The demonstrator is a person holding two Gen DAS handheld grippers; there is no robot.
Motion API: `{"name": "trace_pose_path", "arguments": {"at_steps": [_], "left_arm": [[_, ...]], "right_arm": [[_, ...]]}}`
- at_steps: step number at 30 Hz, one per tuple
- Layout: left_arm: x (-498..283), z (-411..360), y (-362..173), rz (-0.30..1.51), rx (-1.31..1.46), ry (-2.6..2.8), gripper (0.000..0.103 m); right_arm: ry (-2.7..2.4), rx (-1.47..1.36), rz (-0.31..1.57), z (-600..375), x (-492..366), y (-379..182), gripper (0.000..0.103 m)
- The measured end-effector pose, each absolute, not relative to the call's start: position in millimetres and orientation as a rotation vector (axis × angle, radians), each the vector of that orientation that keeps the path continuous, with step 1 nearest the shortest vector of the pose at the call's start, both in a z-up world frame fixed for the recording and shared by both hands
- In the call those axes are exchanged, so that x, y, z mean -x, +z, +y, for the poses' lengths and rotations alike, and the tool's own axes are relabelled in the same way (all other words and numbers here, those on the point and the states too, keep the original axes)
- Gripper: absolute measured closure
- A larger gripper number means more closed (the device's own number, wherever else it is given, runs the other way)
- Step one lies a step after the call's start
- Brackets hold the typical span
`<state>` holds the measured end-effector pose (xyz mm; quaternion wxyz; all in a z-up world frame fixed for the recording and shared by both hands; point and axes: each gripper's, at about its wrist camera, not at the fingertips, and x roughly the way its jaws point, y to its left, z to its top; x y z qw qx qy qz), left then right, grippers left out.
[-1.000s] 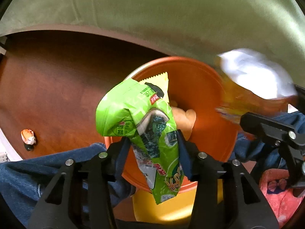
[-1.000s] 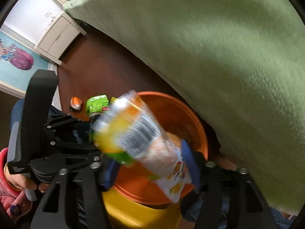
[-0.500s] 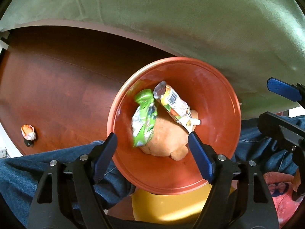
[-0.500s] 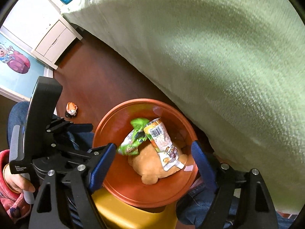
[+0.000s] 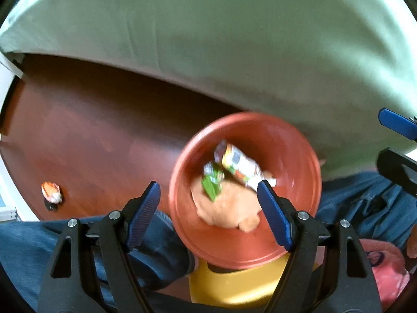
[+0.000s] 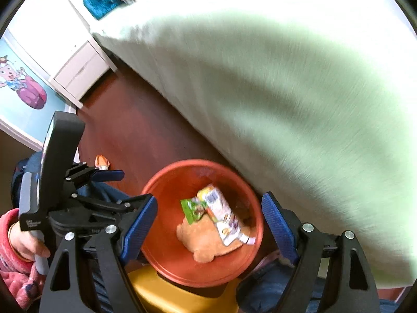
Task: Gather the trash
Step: 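Drop the green bag and juice pouch into the orange basin with both grippers, then grasp the blue carton with the right gripper while the left gripper grasps the white foam tube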
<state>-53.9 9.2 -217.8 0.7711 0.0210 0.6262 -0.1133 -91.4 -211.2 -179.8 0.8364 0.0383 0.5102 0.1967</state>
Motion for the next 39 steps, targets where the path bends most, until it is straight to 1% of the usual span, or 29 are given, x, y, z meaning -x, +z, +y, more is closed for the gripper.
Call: {"name": "trace_pose_path", "arguments": {"at_steps": [2, 4, 7, 9, 10, 13, 14, 16, 17, 19, 23, 29, 30, 31, 32, 33, 35, 39], "left_arm": [[48.7, 15.7, -197.9, 1.303, -0.014, -0.241, 0.028], [42.4, 19.9, -181.6, 1.257, 0.012, -0.235, 0.028], [29.4, 26.8, -156.8, 1.186, 0.051, -0.231, 0.022], [20.0, 30.0, -141.6, 1.140, 0.065, -0.227, 0.022], [14.4, 31.7, -133.4, 1.112, 0.068, -0.220, 0.022], [5.4, 36.8, -121.0, 1.067, 0.066, -0.198, 0.021], [0.3, 38.6, -118.1, 1.059, 0.076, -0.193, 0.021], [-7.6, 42.5, -115.6, 1.053, 0.106, -0.185, 0.021], [-9.8, 45.4, -114.6, 1.050, 0.115, -0.181, 0.021], [-16.5, 49.9, -111.7, 1.045, 0.131, -0.173, 0.021], [-20.2, 56.0, -109.7, 1.044, 0.150, -0.170, 0.021], [-18.9, 60.1, -111.8, 1.056, 0.171, -0.164, 0.021], [-18.5, 59.3, -113.6, 1.057, 0.174, -0.165, 0.021], [-18.7, 59.6, -114.1, 1.058, 0.176, -0.165, 0.021], [-18.7, 59.6, -114.9, 1.061, 0.177, -0.165, 0.021], [-18.8, 59.5, -115.5, 1.063, 0.178, -0.166, 0.021], [-18.7, 59.3, -115.4, 1.063, 0.179, -0.171, 0.021], [-18.1, 59.9, -110.4, 1.047, 0.175, -0.172, 0.021]], "right_arm": [[0.410, -0.088, 1.004, -217.7, 88.8, -152.8, 0.018], [0.405, -0.091, 0.946, -222.0, 82.9, -131.9, 0.017], [0.364, -0.058, 0.841, -226.2, 64.7, -98.8, 0.014], [0.322, -0.027, 0.762, -227.7, 46.1, -78.0, 0.013], [0.302, -0.018, 0.728, -228.4, 35.6, -68.4, 0.012], [0.238, 0.022, 0.649, -222.8, -7.0, -46.0, 0.009], [0.221, 0.029, 0.635, -219.7, -24.6, -42.5, 0.006], [0.203, -0.030, 0.667, -217.4, -57.6, -38.5, 0.006], [0.231, -0.117, 0.710, -220.2, -80.7, -39.9, 0.006], [0.232, -0.236, 0.774, -224.7, -113.2, -49.2, 0.006], [0.175, -0.435, 0.844, -233.8, -169.1, -63.5, 0.006], [0.093, -0.611, 0.921, -236.1, -215.9, -73.7, 0.006], [0.085, -0.620, 0.921, -237.0, -216.6, -71.5, 0.009], [0.071, -0.630, 0.930, -237.4, -219.7, -71.2, 0.025], [0.069, -0.644, 0.947, -239.1, -221.5, -72.9, 0.052], [0.075, -0.672, 0.981, -241.1, -224.8, -77.5, 0.050], [0.077, -0.625, 1.015, -239.9, -228.4, -80.3, 0.052], [0.081, -0.577, 0.968, -242.5, -211.1, -69.5, 0.052]]}}
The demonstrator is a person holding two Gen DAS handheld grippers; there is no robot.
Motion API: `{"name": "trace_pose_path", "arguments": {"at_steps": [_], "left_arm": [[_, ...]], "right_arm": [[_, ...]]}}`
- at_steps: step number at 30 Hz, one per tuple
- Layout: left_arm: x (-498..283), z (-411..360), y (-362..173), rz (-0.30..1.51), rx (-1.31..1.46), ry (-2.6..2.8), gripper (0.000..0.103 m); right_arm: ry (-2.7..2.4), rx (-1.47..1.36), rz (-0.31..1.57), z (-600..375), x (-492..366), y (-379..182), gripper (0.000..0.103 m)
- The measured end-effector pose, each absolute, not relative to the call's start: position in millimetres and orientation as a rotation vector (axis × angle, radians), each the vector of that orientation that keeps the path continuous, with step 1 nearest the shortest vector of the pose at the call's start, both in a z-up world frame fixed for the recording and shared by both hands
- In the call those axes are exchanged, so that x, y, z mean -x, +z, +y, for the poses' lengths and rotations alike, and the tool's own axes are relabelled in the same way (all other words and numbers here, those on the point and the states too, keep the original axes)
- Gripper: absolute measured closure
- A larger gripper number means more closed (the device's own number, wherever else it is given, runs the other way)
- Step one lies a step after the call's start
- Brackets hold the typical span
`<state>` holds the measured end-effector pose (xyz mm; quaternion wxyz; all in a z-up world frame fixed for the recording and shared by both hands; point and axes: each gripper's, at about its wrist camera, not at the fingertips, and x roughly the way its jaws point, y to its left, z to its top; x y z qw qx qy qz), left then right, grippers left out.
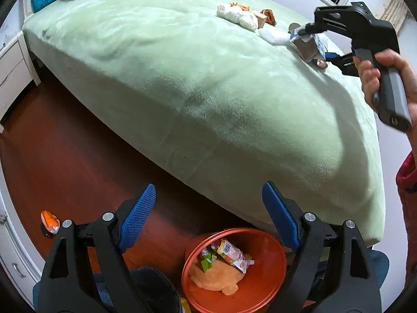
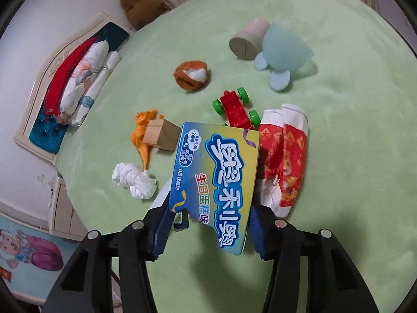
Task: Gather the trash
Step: 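Grasp the blue carton with the right gripper while the left gripper grasps the white foam tube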
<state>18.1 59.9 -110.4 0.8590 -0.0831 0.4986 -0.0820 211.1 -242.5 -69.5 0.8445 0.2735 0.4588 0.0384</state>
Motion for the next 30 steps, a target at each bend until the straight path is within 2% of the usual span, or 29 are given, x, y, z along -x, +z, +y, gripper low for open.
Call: {"name": "trace_pose_path", "arguments": {"at_steps": [10, 18, 25, 30], "left_arm": [[-52.1, 39.1, -91.7, 0.994, 0.034, -0.160, 0.021], [-142.3, -34.7, -57.8, 0.900, -0.220, -0.248, 0.021], [-223.0, -96.0, -50.1, 0.916, -0.347, -0.241, 0.021], [-265.8, -120.1, -73.7, 1.036, -0.396, -0.231, 0.021]], "right_arm": [[0.289, -0.558, 0.834, -270.6, -121.4, -24.0, 0.052], [0.305, -0.473, 0.724, -306.9, -34.0, -3.0, 0.052], [0.284, -0.471, 0.696, -329.3, 4.4, -10.4, 0.052], [0.284, -0.457, 0.693, -332.7, 9.8, -14.0, 0.052]]}}
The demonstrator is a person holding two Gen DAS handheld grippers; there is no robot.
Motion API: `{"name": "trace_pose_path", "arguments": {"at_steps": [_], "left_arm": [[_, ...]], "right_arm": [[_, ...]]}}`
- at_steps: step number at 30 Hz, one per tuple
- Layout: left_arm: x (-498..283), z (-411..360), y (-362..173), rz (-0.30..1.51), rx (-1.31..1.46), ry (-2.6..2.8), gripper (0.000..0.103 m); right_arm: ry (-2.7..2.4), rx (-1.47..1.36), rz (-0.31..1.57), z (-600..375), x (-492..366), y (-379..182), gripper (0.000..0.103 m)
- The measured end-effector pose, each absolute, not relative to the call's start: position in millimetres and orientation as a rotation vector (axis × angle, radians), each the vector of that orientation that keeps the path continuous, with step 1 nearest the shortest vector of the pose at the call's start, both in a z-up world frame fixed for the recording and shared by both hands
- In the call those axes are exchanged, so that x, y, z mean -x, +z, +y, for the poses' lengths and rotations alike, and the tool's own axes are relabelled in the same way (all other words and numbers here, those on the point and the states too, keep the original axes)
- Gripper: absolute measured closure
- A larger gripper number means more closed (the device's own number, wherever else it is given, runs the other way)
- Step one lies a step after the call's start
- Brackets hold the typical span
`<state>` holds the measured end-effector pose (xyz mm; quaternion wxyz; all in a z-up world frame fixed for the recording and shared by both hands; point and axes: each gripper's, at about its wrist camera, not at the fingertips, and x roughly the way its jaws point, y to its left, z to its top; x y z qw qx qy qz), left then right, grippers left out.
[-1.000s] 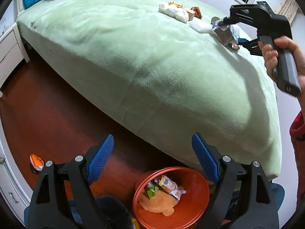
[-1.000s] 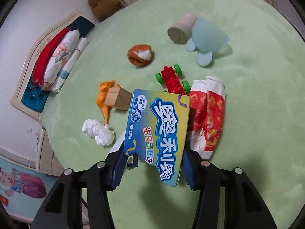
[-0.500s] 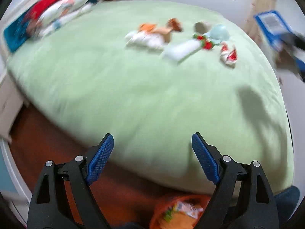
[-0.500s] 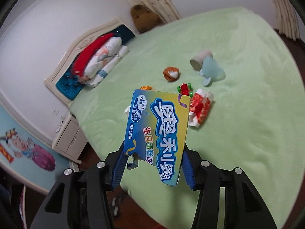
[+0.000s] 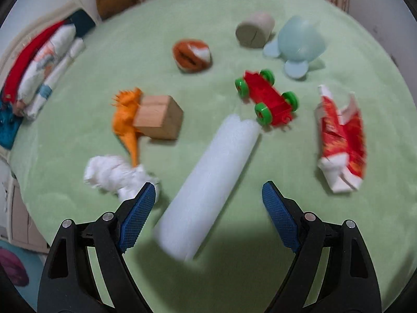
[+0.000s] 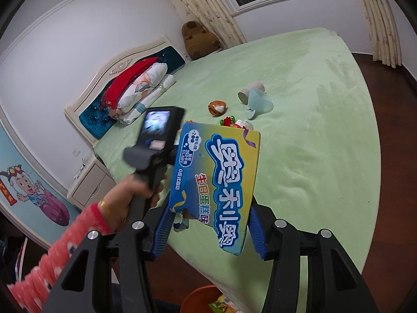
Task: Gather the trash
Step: 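Grasp the blue carton with the right gripper while the left gripper grasps the white foam tube, then carry the foam tube and blue carton to the basin and release both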
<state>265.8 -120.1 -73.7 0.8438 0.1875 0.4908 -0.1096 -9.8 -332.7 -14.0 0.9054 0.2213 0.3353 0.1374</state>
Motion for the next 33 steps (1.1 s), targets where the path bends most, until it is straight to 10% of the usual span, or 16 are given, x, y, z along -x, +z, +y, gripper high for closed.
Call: {"name": "trace_pose_path", "arguments": {"at_steps": [11, 33], "left_arm": [[-258.2, -125.3, -66.5, 1.076, -0.344, -0.289, 0.073], [-32.5, -28.8, -4.1, 0.881, -0.145, -0.551, 0.078]], "right_arm": [[0.294, -0.467, 0.678, -336.9, 18.8, -15.0, 0.052], [0.422, -0.313, 0.731, -273.7, 46.3, -25.0, 0.052]]}}
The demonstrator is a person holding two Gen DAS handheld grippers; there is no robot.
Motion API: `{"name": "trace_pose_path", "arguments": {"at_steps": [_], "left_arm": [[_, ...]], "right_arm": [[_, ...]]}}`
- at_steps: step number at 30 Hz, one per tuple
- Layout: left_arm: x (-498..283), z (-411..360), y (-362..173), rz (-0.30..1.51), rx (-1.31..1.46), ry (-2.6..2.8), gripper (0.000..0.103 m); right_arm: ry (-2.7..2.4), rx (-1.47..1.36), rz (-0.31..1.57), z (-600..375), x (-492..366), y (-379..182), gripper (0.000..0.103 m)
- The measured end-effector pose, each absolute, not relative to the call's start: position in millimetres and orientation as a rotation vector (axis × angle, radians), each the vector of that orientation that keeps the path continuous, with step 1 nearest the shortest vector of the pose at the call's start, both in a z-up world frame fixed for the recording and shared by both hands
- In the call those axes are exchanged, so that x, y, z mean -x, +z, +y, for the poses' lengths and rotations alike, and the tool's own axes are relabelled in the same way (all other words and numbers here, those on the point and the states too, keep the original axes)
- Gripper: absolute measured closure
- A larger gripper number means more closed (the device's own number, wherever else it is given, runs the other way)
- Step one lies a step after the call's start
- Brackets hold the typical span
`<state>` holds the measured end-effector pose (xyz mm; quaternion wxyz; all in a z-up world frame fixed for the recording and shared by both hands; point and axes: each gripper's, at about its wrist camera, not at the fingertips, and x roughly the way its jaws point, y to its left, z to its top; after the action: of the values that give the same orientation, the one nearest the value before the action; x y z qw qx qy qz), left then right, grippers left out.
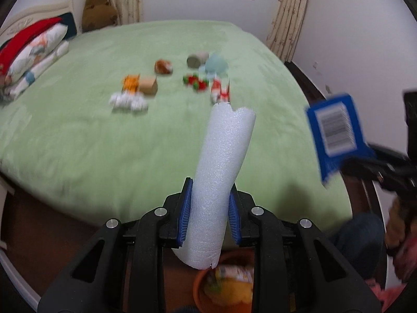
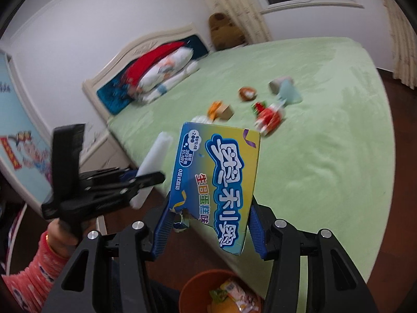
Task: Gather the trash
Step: 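Carry the foam tube and blue carton to the basin and release both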
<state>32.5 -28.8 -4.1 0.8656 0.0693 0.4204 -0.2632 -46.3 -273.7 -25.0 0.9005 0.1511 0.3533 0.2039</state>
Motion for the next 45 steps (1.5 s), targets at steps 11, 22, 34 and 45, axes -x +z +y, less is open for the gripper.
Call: {"name": "trace_pose_path", "arguments": {"at_steps": [11, 22, 34, 45], "left_arm": [[42.6, 7.2, -109.3, 1.137, -0.083, -0.527, 0.078], [61.1, -2.0, -232.7, 1.502, -0.035, -0.471, 0.077], [52.6, -3.5, -260.0, 1.571, -0.108, -0.362, 0.029], [61.5, -6.5, -265.2, 1.567, -0.125, -0.358, 0.029]], "right_arm": [[0.605, -0.112, 0.974, -213.7, 75.5, -95.1, 0.052], [0.603, -0.146, 1.328, -196.6, 85.3, -208.3, 0.052], [0.510, -0.209, 1.437, -210.1, 87.6, -248.4, 0.029], [0.505, -0.213, 1.439, -211.5, 89.3, -248.2, 0.029]]}}
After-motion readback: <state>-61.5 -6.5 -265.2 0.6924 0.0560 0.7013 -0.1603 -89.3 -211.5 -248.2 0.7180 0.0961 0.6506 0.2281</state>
